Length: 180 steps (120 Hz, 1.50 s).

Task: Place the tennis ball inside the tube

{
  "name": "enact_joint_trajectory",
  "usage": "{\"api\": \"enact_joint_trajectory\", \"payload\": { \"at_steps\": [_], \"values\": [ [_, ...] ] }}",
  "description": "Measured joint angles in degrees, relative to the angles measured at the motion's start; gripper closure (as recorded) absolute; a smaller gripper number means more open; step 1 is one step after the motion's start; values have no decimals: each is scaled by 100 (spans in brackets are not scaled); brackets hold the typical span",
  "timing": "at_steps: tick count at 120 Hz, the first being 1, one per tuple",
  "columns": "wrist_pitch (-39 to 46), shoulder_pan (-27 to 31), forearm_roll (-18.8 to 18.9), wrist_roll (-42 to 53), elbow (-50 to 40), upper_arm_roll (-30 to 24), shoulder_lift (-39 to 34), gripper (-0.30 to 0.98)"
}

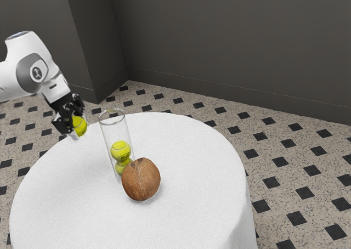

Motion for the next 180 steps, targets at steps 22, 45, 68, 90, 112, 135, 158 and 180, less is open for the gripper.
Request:
{"api": "enact_joint_trajectory", "payload": {
  "at_steps": [22, 45, 68, 90, 112, 135, 158, 180],
  "values": [
    [-1010, -19, 609, -940, 656, -11, -127, 39],
    [-2051, -260, 891, -1949, 1523, -157, -60, 38],
    [-2739, -509, 912, -2842, 2293, -369, 385, 37],
    [-2961, -683, 632, -3554, 2729, -418, 836, 38],
    [-2904, -566, 362, -4150, 2768, -414, 1099, 38],
    [-2789, -696, 131, -4644, 2942, -409, 1357, 38],
    [-2684, -689, 75, -5008, 2910, -411, 1364, 38],
    [-2685, -690, 42, -5258, 2886, -402, 1364, 21]
  ]
}}
